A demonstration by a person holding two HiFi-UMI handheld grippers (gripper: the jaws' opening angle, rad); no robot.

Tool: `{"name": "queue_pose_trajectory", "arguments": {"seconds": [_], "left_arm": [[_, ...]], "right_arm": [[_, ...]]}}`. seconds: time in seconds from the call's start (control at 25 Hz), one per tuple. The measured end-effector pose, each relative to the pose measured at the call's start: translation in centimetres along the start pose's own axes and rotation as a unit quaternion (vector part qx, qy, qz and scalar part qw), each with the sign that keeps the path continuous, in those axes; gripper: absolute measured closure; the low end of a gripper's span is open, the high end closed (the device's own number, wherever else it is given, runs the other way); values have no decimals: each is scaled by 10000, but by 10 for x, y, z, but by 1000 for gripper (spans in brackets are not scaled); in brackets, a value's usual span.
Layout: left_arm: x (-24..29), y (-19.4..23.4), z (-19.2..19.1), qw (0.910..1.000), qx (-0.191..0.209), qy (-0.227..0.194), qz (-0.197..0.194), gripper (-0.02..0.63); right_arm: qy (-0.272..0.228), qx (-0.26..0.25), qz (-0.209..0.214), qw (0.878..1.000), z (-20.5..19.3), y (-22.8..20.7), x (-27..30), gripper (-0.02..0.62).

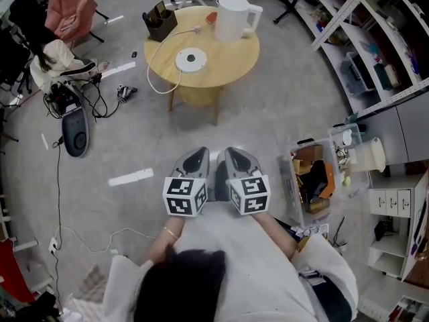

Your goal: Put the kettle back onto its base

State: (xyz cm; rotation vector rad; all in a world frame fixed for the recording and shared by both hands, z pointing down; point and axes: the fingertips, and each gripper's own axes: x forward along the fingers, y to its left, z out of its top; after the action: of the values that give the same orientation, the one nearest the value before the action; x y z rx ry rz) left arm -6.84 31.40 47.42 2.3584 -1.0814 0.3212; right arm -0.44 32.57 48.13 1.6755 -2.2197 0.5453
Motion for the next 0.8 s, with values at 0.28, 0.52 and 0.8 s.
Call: {"name": "queue_pose_trajectory", "arguments": {"seconds": [0.28,0.52,0.8], "left_arm": [[24,10,10,9999,-11,18,115,580],[48,14,24,9999,18,60,124,580],[74,25,39,9996,-3,110,251,580]], "right_arm": [[20,-31,77,10000,12,-18,24,568],[104,3,123,9999,21,-36,45,568],[197,13,284,9994,30,-52,72,568]]}}
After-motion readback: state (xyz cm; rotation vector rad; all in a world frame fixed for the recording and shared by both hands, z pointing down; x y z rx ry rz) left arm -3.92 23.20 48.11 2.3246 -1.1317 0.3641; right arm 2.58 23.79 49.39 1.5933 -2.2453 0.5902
